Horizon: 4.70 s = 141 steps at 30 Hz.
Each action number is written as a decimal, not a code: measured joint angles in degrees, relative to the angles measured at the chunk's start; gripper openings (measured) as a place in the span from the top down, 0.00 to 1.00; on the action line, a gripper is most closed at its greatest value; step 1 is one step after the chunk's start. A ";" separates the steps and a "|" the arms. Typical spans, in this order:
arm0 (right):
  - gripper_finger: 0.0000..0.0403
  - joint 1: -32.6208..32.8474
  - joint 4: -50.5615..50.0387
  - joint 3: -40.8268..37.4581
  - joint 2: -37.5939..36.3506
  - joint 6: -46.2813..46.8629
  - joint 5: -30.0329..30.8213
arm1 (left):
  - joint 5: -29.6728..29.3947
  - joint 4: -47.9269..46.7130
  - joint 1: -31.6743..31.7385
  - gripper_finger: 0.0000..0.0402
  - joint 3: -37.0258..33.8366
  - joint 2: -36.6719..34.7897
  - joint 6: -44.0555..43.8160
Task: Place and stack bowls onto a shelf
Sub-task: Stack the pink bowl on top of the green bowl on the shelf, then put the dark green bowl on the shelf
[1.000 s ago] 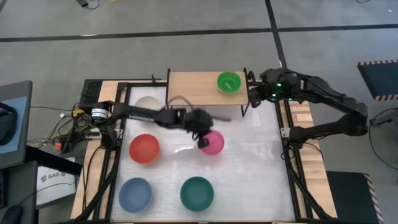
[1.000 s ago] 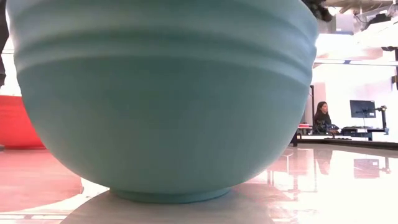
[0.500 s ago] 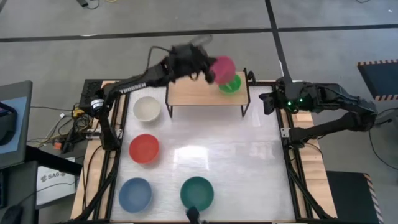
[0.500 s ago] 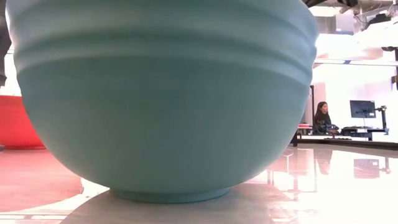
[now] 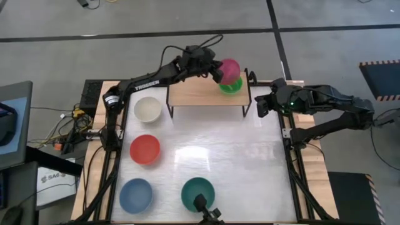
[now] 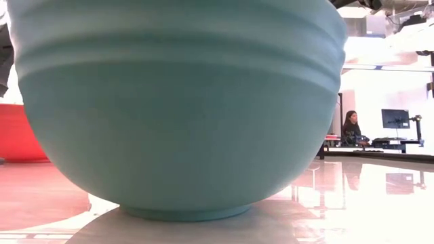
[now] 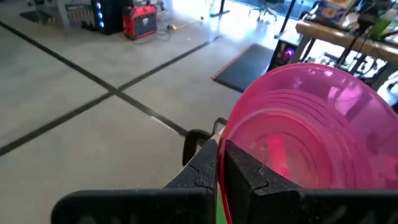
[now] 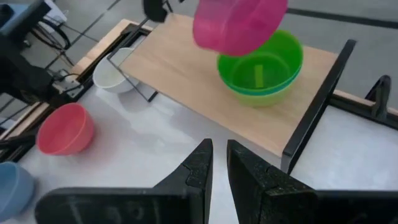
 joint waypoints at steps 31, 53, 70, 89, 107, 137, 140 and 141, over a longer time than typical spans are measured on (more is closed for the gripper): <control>0.81 2.75 -0.10 0.00 0.01 -0.12 -0.16 | -0.45 -7.03 1.43 0.49 4.61 4.16 -7.82; 0.81 2.40 -0.05 0.04 2.37 2.49 0.24 | 0.20 -21.87 1.05 0.49 13.68 1.29 2.37; 0.63 -6.35 2.68 0.04 14.23 -7.95 -9.78 | 0.25 -47.71 3.20 0.49 11.63 -4.10 3.57; 0.54 -12.42 2.76 0.02 14.69 -16.02 -13.31 | -7.88 -38.85 3.42 0.49 -25.63 -35.92 -8.76; 0.54 -18.40 21.81 0.02 14.76 -20.58 -23.74 | -12.66 -36.42 -1.27 0.49 -53.38 -57.18 -25.34; 0.54 0.70 27.09 -1.14 39.29 -29.09 -31.73 | -19.20 -22.64 -33.39 0.49 -54.89 -53.62 -38.57; 0.54 3.68 28.34 -1.01 39.90 -29.07 -31.66 | -22.03 -17.98 -38.98 0.49 -54.86 -51.23 -40.27; 0.54 4.70 27.88 -1.18 40.18 -29.07 -31.64 | -22.86 -16.87 -40.59 0.49 -54.89 -50.17 -40.67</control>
